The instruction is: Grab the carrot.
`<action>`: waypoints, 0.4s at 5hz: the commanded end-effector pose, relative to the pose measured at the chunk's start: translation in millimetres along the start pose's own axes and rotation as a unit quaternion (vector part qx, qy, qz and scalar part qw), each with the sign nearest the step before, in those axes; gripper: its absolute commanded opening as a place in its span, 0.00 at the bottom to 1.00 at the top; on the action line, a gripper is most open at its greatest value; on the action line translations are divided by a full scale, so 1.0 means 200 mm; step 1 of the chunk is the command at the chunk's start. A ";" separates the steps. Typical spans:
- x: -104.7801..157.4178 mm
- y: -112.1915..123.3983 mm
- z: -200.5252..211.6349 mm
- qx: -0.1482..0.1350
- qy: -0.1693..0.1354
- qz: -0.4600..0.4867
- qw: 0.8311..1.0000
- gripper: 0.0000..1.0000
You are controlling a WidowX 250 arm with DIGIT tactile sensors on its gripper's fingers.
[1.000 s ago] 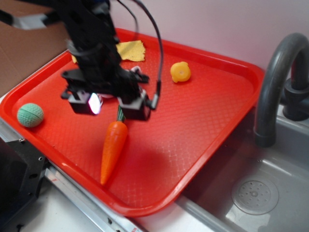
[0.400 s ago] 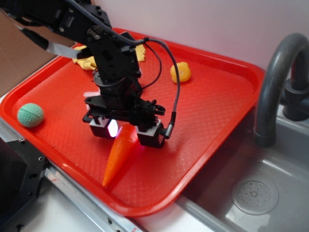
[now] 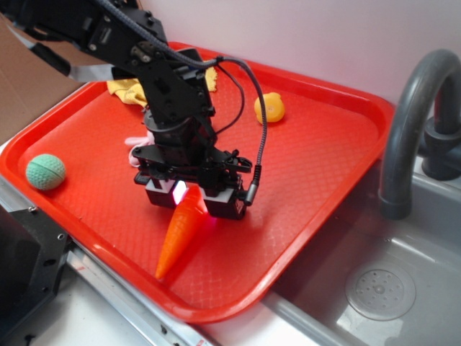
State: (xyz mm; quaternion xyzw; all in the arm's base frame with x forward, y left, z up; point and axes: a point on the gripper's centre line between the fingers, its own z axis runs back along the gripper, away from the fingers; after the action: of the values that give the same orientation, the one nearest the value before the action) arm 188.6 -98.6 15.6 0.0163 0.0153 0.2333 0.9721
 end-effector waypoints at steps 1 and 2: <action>0.07 0.13 0.27 -0.011 -0.013 0.005 1.000 0.00; 0.13 0.21 0.51 -0.043 -0.003 -0.041 0.998 0.00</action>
State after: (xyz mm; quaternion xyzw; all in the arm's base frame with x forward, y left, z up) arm 187.5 -55.4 107.7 -0.0139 0.0241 0.1898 0.9814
